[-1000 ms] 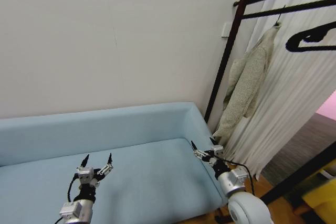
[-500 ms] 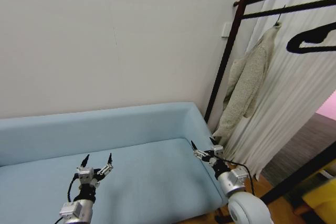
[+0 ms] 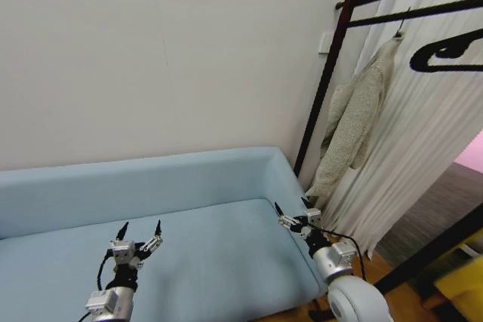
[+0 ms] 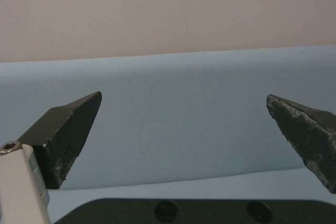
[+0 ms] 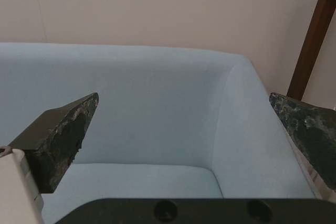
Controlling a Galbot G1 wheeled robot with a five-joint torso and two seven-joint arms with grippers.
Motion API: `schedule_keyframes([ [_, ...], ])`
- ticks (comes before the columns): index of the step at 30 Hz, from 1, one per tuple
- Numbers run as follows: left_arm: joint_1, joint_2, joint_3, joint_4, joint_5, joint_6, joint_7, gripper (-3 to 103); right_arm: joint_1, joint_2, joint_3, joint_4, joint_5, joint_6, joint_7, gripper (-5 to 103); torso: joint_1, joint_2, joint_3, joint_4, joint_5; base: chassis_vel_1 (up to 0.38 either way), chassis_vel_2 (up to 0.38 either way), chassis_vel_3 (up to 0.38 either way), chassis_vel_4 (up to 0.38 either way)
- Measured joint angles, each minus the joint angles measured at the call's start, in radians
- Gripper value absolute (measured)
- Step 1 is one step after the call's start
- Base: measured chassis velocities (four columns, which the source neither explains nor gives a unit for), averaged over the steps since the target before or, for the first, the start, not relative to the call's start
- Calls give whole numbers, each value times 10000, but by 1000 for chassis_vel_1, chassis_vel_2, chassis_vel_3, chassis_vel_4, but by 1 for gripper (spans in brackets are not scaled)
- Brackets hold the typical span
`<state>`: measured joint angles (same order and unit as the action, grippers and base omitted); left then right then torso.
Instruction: Pick up the clothes from the sofa and hang them on the clothes hanger.
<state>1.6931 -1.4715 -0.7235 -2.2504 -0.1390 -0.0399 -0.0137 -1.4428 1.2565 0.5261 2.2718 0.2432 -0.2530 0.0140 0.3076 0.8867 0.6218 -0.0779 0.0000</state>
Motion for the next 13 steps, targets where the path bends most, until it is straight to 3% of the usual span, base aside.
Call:
schedule_keyframes([
  [13, 0, 0, 0, 0, 0, 0, 1, 100, 1, -1, 0, 0, 0, 0, 0, 100, 0, 0, 0, 0, 0, 0, 0, 0, 0],
])
